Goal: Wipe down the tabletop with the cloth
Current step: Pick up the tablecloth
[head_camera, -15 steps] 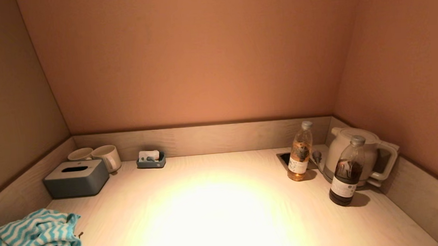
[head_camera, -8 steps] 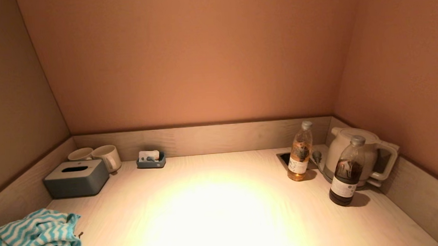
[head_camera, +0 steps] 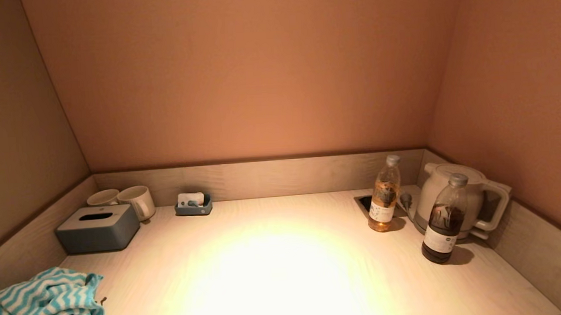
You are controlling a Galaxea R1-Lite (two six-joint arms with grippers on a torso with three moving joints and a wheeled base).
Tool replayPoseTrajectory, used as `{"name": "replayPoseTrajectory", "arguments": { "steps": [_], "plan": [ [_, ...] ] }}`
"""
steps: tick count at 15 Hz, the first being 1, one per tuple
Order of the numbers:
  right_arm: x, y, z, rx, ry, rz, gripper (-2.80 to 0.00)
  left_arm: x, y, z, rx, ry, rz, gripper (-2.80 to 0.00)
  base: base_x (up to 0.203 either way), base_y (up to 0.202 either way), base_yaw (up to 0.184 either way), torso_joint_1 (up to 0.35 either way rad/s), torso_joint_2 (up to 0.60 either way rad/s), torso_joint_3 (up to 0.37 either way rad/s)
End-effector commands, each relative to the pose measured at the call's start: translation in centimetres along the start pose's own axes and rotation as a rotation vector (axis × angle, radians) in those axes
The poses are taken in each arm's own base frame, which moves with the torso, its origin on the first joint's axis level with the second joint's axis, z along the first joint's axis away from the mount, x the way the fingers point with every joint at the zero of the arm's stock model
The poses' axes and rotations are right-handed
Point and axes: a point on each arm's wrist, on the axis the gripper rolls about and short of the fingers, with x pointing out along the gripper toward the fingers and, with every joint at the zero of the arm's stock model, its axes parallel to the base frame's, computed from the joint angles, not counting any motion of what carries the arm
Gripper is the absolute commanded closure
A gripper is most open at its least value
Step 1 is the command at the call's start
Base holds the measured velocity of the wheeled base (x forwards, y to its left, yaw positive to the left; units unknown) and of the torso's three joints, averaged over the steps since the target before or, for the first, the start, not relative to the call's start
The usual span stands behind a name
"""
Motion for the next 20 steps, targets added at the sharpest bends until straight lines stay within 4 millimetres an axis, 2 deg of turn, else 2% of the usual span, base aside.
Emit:
{"name": "replayPoseTrajectory", "arguments": {
  "steps": [1, 3, 5, 8, 11, 16, 20],
  "plan": [
    [0.0, 0.0, 0.0, -0.001, 0.001, 0.001, 0.00, -0.4, 0.0, 1.1, -0.003, 0.033, 0.002, 0.00, 0.000, 0.000, 0.000, 0.000, 0.00, 0.000],
    [0.0, 0.0, 0.0, -0.001, 0.002, 0.001, 0.00, 0.2, 0.1, 2.4, -0.059, 0.108, 0.039, 0.00, 0.000, 0.000, 0.000, 0.000, 0.00, 0.000],
    [0.0, 0.0, 0.0, -0.001, 0.001, 0.001, 0.00, 2.0, 0.2, 4.2, -0.124, 0.227, 0.091, 0.00, 0.000, 0.000, 0.000, 0.000, 0.00, 0.000],
    [0.0, 0.0, 0.0, 0.001, 0.001, 0.001, 0.00, 6.4, 0.3, 6.7, -0.215, 0.405, 0.205, 0.00, 0.000, 0.000, 0.000, 0.000, 0.00, 0.000],
    [0.0, 0.0, 0.0, -0.001, 0.001, 0.001, 0.00, 11.3, 0.6, 8.3, -0.328, 0.537, 0.330, 0.00, 0.000, 0.000, 0.000, 0.000, 0.00, 0.000],
    [0.0, 0.0, 0.0, -0.001, 0.001, 0.001, 0.00, 19.6, 1.7, 7.1, -0.441, 0.824, 0.562, 0.00, 0.000, 0.000, 0.000, 0.000, 0.00, 0.000],
    [0.0, 0.0, 0.0, -0.001, 0.001, 0.001, 0.00, 23.2, 2.5, 3.7, -0.462, 1.012, 0.665, 0.00, 0.000, 0.000, 0.000, 0.000, 0.00, 0.000]
  ]
}}
